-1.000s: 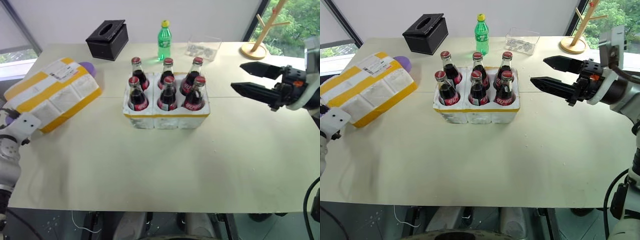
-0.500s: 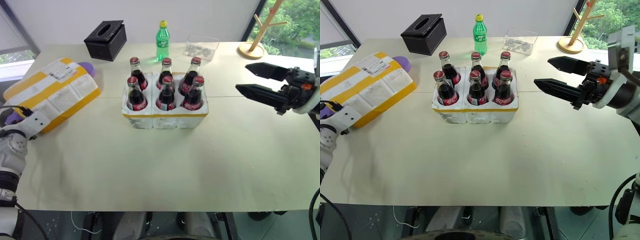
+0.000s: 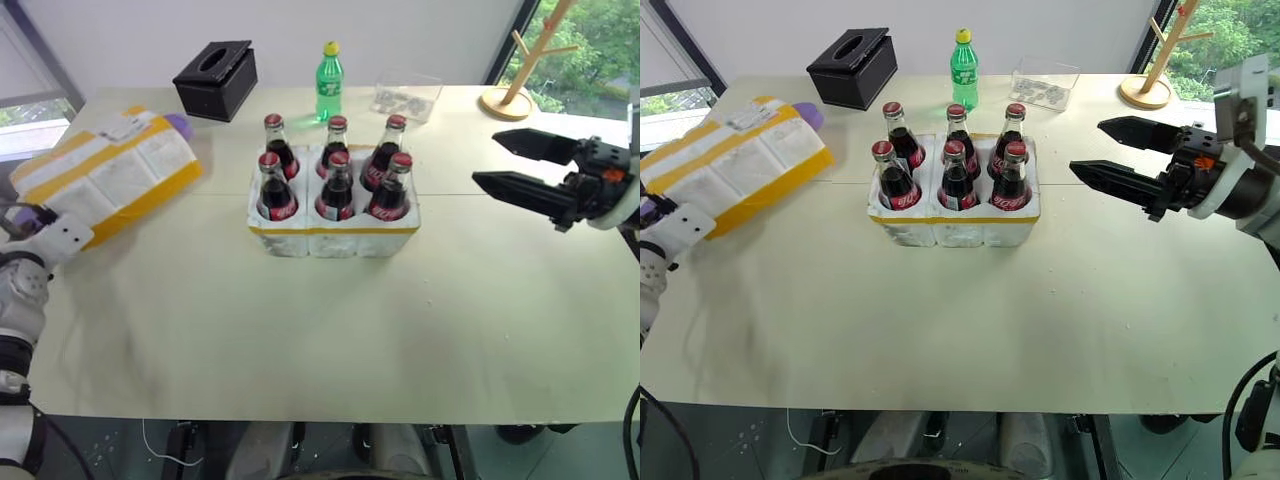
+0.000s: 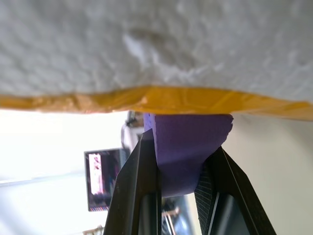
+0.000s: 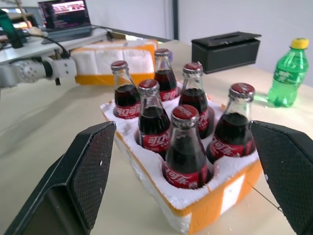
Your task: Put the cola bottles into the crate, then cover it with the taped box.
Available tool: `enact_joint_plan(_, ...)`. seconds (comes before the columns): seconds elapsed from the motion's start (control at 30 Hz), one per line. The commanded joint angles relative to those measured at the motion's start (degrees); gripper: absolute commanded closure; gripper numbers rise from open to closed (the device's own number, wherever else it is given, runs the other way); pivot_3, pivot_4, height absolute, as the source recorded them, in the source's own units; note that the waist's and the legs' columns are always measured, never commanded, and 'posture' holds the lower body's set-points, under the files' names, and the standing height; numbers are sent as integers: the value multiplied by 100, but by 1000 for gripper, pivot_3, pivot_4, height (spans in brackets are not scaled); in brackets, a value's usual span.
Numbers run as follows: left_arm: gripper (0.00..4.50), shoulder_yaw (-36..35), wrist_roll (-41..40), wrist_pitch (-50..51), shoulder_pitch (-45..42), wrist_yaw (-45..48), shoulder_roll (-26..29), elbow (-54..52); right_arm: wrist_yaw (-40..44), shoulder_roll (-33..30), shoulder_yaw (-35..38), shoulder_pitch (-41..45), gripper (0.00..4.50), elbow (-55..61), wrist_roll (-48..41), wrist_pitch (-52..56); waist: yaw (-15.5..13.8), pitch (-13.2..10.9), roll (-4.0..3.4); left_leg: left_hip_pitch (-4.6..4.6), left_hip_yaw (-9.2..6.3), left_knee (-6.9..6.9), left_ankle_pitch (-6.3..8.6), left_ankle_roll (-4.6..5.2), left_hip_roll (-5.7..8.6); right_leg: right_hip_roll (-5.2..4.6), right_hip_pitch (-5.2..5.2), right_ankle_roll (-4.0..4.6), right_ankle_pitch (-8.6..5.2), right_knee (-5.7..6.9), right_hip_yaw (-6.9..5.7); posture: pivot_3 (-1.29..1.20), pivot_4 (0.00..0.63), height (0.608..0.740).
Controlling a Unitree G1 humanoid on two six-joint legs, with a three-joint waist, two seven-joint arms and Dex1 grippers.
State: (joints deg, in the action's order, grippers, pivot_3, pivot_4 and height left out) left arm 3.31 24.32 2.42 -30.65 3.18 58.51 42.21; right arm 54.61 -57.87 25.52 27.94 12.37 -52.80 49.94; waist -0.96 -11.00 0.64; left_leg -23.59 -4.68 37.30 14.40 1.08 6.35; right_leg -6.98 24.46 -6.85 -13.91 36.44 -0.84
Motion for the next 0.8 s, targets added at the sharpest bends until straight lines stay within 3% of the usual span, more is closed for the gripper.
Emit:
enact_joint_plan(0.03,4104,-318,-120,-222,-682,174,372,-459,174,-226,188,-48,0,-42,4,-42,4,3,6,0,0,0,0,0,0,0,-1,0,1,-2,0,0,150,739)
enact_joint_plan(0.23,4104,-242,-437,-879,-1755,1085,346,-934,143,-222,198,-271,0,-70,311,-333,35,3,6,-1,8,-1,0,1,1,3,2,-6,4,-6,3,0,150,739)
enact_joint_plan(0.4,4104,-204,-1142,-516,-1869,2362,-211,-2797,80,-135,240,-458,0,-40,402,-480,15,3,6,-2,10,5,0,2,-2,8,0,-7,5,-4,6,0,150,739)
enact_joint_plan(0.6,4104,-44,-869,375,-1410,3031,-360,-4254,-18,-77,284,-535,0,-68,411,-524,94,3,5,-4,19,13,-1,3,-7,17,3,-11,11,-2,18,0,150,739)
enact_joint_plan(0.8,4104,482,282,1094,-1050,3501,-231,-5311,-174,24,357,-530,0,-82,341,-520,85,3,6,0,22,12,-2,3,-13,25,1,-9,12,3,19,0,150,739)
